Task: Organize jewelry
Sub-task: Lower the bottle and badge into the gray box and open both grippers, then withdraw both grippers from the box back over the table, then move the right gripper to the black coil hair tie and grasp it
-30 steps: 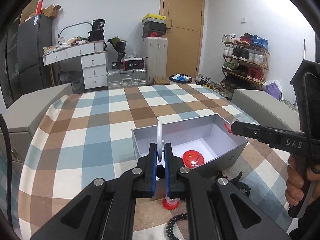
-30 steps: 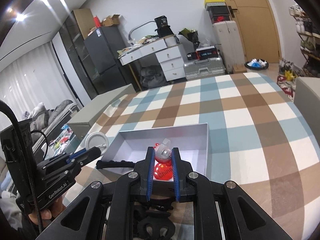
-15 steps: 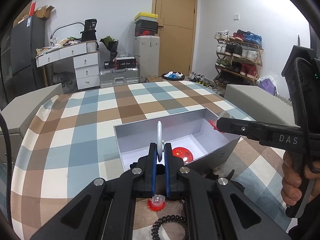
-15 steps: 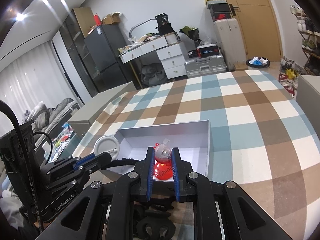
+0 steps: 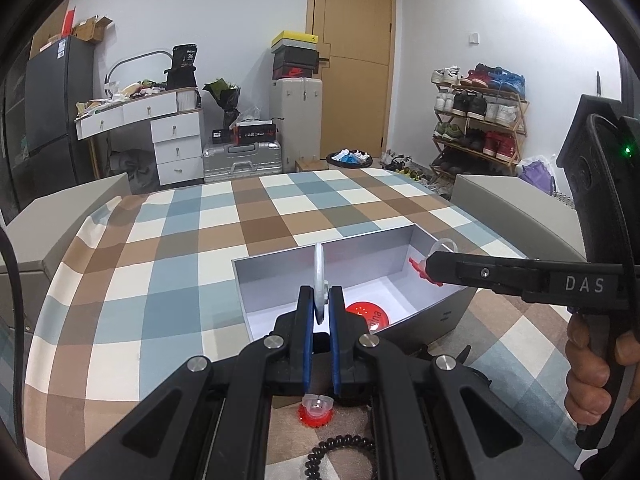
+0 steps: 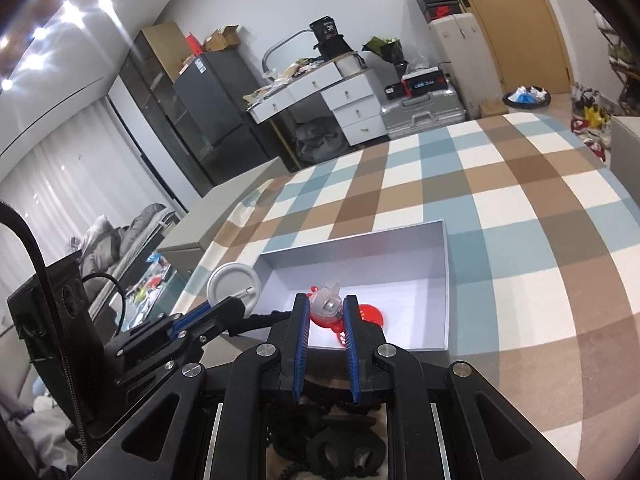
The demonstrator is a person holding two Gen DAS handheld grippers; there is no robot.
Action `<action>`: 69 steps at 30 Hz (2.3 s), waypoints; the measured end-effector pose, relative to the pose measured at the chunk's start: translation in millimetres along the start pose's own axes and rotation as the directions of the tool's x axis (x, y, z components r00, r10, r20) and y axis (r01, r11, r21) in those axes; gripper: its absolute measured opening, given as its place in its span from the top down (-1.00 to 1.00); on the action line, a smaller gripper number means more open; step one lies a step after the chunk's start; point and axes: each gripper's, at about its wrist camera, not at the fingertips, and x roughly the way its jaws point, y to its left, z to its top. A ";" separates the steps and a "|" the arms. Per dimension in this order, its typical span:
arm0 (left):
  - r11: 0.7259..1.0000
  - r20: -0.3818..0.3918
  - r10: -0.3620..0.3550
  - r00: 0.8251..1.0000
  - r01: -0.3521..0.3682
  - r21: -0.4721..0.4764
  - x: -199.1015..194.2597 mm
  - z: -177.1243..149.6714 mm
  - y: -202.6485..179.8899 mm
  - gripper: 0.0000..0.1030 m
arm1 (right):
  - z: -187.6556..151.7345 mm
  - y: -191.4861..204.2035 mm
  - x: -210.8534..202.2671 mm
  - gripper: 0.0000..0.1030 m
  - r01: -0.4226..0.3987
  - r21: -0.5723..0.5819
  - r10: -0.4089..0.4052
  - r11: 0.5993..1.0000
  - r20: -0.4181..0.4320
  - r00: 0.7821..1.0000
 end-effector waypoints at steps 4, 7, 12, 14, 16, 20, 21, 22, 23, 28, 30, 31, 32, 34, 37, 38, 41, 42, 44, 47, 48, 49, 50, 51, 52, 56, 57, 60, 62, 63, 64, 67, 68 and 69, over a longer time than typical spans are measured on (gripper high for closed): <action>1.000 0.003 -0.004 1.000 0.004 0.005 -2.0 0.6 -2.7 0.94 | -2.0 1.5 2.2 0.64 0.011 -0.004 -0.011 1.000 -0.004 1.000; 1.000 -0.001 -0.009 1.000 0.009 0.013 -4.9 1.9 -4.4 0.42 | -1.3 2.9 -1.1 0.56 0.004 -0.010 -0.004 1.000 0.014 1.000; 0.999 0.044 -0.023 0.999 0.024 -0.027 -23.0 9.0 4.1 -0.40 | 1.2 7.9 -15.3 0.32 0.024 -0.034 -0.022 0.999 0.051 0.998; 0.999 0.034 -0.016 0.999 0.017 -0.040 -27.4 12.0 6.6 -0.58 | 0.4 10.1 -19.9 0.10 0.033 -0.055 -0.030 0.998 0.051 0.998; 0.999 0.034 -0.006 0.999 0.007 -0.050 -32.4 12.9 8.5 -0.70 | -4.1 12.5 -25.7 -0.42 0.032 -0.086 -0.028 0.996 0.043 0.999; 0.999 0.049 -0.001 0.999 0.003 -0.042 -47.4 6.1 7.3 -0.98 | -19.0 13.8 -42.8 -1.00 0.091 -0.132 -0.085 0.987 0.051 0.995; 0.999 0.051 -0.004 0.999 0.006 -0.035 -49.9 2.4 6.9 -0.98 | -22.0 13.1 -45.0 -1.00 0.104 -0.138 -0.100 0.985 0.040 0.994; 1.000 0.048 -0.005 0.999 0.007 -0.030 -51.7 -2.4 7.0 -0.98 | -24.2 12.0 -46.2 -1.00 0.114 -0.139 -0.111 0.984 0.027 0.993; 0.999 0.045 0.002 0.999 -0.001 -0.032 -53.5 -8.8 7.0 -0.98 | -27.1 11.0 -48.3 -1.00 0.121 -0.138 -0.120 0.983 0.015 0.993; 0.999 -0.005 0.035 0.999 -0.035 -0.027 -46.2 -30.7 9.0 -0.98 | -44.8 8.2 -52.2 -1.00 0.144 -0.139 -0.149 0.980 -0.024 0.989; 0.999 -0.032 0.038 0.999 -0.038 -0.024 -39.5 -38.0 9.5 -0.98 | -50.6 6.0 -49.9 -1.00 0.156 -0.134 -0.163 0.979 -0.041 0.986; 0.999 -0.042 0.037 0.998 -0.038 -0.023 -38.7 -40.2 10.1 -0.98 | -52.7 4.7 -49.4 -1.00 0.159 -0.130 -0.167 0.979 -0.048 0.985; 0.999 -0.057 0.036 0.998 -0.037 -0.016 -35.9 -42.8 9.5 -0.98 | -55.7 4.3 -48.9 -1.00 0.161 -0.127 -0.169 0.979 -0.054 0.984; 0.999 -0.071 0.037 0.997 -0.037 -0.002 -33.5 -46.9 8.2 -0.98 | -59.5 5.5 -47.5 -1.00 0.157 -0.140 -0.167 0.978 -0.059 0.984; 0.999 -0.078 0.042 0.996 -0.041 0.006 -32.2 -51.5 7.0 -0.98 | -62.2 8.2 -43.9 -1.00 0.169 -0.165 -0.181 0.972 -0.060 0.982; 0.999 -0.087 0.040 0.995 -0.040 0.007 -30.4 -52.5 6.8 -0.98 | -63.4 8.6 -42.3 -1.00 0.176 -0.167 -0.189 0.970 -0.066 0.980; 0.999 -0.096 0.035 0.995 -0.033 0.018 -32.2 -55.5 5.3 -0.98 | -68.4 9.8 -34.4 -1.00 0.170 -0.182 -0.192 0.969 -0.110 0.975; 0.999 -0.097 0.032 0.995 -0.030 0.018 -32.5 -56.4 5.8 -0.98 | -70.5 11.2 -32.7 -1.00 0.169 -0.190 -0.193 0.967 -0.118 0.974; 1.000 -0.107 0.023 0.994 -0.022 0.015 -32.1 -57.4 6.3 -0.98 | -74.8 14.9 -29.4 -0.98 0.170 -0.212 -0.201 0.962 -0.133 0.970; 1.000 -0.112 0.020 0.994 -0.019 0.010 -32.2 -57.6 7.0 -0.98 | -81.8 20.7 -22.3 -0.85 0.193 -0.262 -0.239 0.946 -0.158 0.958; 1.000 -0.113 0.018 0.993 -0.017 0.009 -32.3 -57.9 7.0 -0.98 | -83.7 21.6 -20.3 -0.81 0.204 -0.276 -0.256 0.939 -0.165 0.953; 1.000 -0.114 0.017 0.993 -0.016 0.009 -32.3 -58.1 6.9 -0.98 | -85.3 21.7 -18.2 -0.80 0.215 -0.288 -0.272 0.933 -0.174 0.947; 1.000 -0.116 0.017 0.993 -0.016 0.008 -31.9 -58.1 6.9 -0.98 | -87.0 21.8 -16.6 -0.80 0.221 -0.296 -0.282 0.929 -0.181 0.942; 1.000 -0.116 0.018 0.993 -0.017 0.008 -31.8 -58.0 7.0 -0.98 | -88.0 22.0 -15.8 -0.80 0.222 -0.302 -0.285 0.927 -0.184 0.941; 1.000 -0.116 0.019 0.993 -0.018 0.007 -32.1 -58.1 6.8 -0.98 | -89.0 22.7 -14.9 -0.80 0.218 -0.308 -0.285 0.926 -0.190 0.940; 1.000 -0.116 0.018 0.993 -0.018 0.006 -32.9 -58.5 6.6 -0.98 | -97.3 36.0 -13.0 -0.79 0.182 -0.371 -0.269 0.911 -0.197 0.943; 1.000 -0.117 0.016 0.993 -0.015 0.005 -32.6 -58.6 6.6 -0.98 | -99.2 39.0 -11.6 -0.79 0.178 -0.385 -0.270 0.906 -0.200 0.942; 1.000 -0.119 0.015 0.993 -0.015 0.000 -31.7 -58.4 7.9 -0.98 | -104.6 43.7 -7.0 -0.79 0.170 -0.410 -0.274 0.896 -0.211 0.938; 1.000 -0.121 0.011 0.993 -0.011 -0.004 -31.3 -58.0 8.9 -0.98 | -106.7 45.0 -4.0 -0.76 0.174 -0.426 -0.286 0.888 -0.214 0.934; 1.000 -0.121 0.011 0.993 -0.012 -0.005 -31.4 -58.2 9.1 -0.98 | -107.5 45.3 -3.0 -0.75 0.177 -0.431 -0.291 0.885 -0.213 0.933; 1.000 -0.121 0.011 0.993 -0.012 -0.006 -31.2 -58.0 9.3 -0.98 | -107.3 45.5 -2.1 -0.75 0.179 -0.433 -0.293 0.883 -0.214 0.932; 1.000 -0.122 0.014 0.992 -0.015 -0.006 -31.1 -57.9 9.2 -0.98 | -108.6 46.7 -0.4 -0.75 0.180 -0.439 -0.297 0.880 -0.215 0.930; 1.000 -0.123 0.013 0.992 -0.014 -0.007 -31.0 -57.9 9.3 -0.98 | -108.4 47.3 0.2 -0.75 0.177 -0.441 -0.296 0.880 -0.215 0.931; 1.000 -0.124 0.014 0.992 -0.015 -0.010 -30.9 -57.6 9.8 -0.98 | -108.6 48.3 0.8 -0.74 0.181 -0.445 -0.299 0.877 -0.210 0.931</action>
